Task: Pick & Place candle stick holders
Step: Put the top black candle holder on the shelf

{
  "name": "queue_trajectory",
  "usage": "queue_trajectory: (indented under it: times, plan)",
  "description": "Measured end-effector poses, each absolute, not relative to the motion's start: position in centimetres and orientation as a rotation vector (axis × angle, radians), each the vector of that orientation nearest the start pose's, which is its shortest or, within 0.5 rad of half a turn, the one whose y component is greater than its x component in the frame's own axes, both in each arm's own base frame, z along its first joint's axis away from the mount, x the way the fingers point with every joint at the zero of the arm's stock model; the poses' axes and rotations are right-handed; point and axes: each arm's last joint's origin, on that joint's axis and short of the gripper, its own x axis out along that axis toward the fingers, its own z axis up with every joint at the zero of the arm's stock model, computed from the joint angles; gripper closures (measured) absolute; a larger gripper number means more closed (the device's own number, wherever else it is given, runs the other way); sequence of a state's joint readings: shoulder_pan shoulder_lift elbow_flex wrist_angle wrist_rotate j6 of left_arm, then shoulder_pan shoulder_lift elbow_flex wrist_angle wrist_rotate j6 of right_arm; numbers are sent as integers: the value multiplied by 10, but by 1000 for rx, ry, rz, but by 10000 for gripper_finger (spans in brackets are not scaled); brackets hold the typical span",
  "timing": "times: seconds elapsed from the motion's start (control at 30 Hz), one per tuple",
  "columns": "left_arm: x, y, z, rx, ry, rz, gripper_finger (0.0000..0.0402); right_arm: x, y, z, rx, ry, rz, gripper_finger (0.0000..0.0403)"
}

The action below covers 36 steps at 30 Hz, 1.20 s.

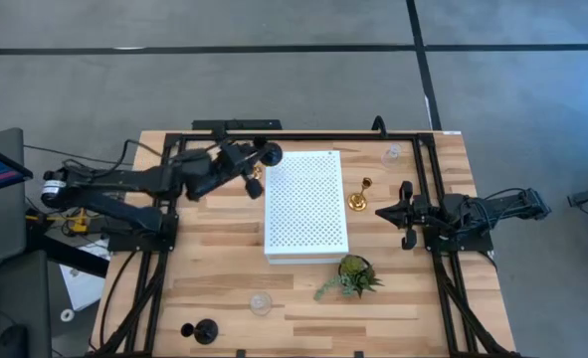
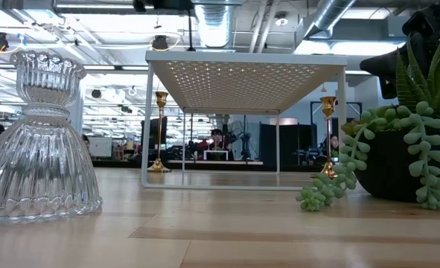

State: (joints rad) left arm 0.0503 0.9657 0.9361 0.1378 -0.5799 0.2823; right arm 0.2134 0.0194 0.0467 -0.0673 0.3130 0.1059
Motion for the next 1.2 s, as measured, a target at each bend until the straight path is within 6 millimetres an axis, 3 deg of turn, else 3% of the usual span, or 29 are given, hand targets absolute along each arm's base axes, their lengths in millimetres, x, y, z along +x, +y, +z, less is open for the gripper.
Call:
queue_trajectory:
  times: [0.33, 0.57, 0.97, 1.2]
  plan:
    - [213, 56, 381, 80, -61, 466, 390, 94, 11, 171, 85, 34, -102, 402]
    - [211, 75, 370, -16, 15, 487, 390, 94, 11, 171, 85, 34, -102, 402]
    - [241, 83, 348, -35, 89, 443, 390, 94, 11, 171, 85, 34, -102, 402]
    - [246, 85, 345, -34, 91, 434, 390, 94, 11, 171, 85, 34, -103, 402]
